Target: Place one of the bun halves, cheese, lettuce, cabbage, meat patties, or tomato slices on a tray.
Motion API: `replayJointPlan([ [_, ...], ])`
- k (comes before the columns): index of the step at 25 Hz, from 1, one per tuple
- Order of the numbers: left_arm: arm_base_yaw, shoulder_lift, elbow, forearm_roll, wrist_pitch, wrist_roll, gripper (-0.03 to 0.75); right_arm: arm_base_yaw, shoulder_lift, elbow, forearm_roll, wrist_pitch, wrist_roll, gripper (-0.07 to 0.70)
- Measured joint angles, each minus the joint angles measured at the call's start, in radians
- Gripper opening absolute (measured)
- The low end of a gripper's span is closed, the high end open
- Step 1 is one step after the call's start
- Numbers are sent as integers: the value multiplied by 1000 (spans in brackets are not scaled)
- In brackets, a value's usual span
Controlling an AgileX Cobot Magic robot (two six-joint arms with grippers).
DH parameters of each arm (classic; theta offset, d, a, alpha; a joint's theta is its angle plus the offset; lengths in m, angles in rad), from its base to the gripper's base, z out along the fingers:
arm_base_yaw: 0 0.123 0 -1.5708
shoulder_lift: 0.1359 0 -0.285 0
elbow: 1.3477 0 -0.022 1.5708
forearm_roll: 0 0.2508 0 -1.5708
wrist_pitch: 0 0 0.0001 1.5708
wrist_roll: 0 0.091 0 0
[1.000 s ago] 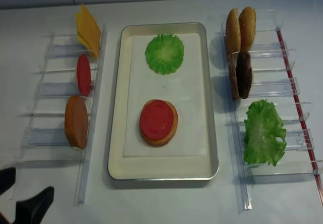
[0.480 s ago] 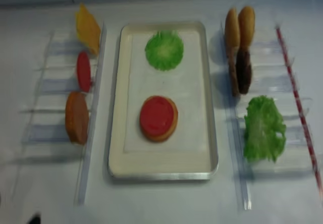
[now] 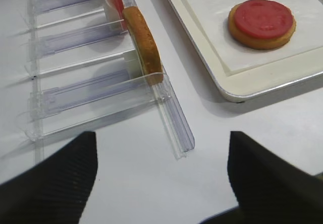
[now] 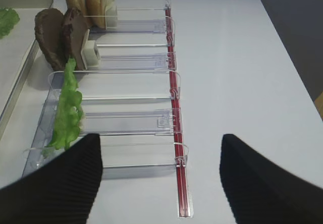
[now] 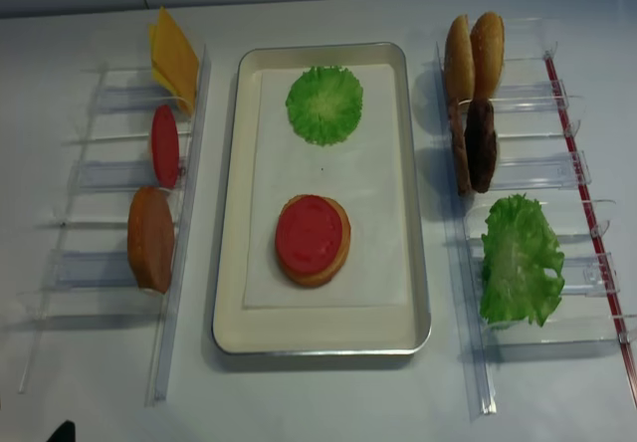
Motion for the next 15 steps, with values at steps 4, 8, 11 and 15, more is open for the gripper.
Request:
replayJointPlan([
  [4, 0, 0, 0, 0, 0, 0, 529, 0, 0, 0, 0, 0, 0, 527],
  [8, 22, 0, 0, 0, 0, 0, 529, 0, 0, 0, 0, 0, 0, 527],
  [11, 88, 0, 0, 0, 0, 0, 529, 0, 0, 0, 0, 0, 0, 527],
  [15, 166, 0, 0, 2, 0, 0, 528, 0, 0, 0, 0, 0, 0, 527],
])
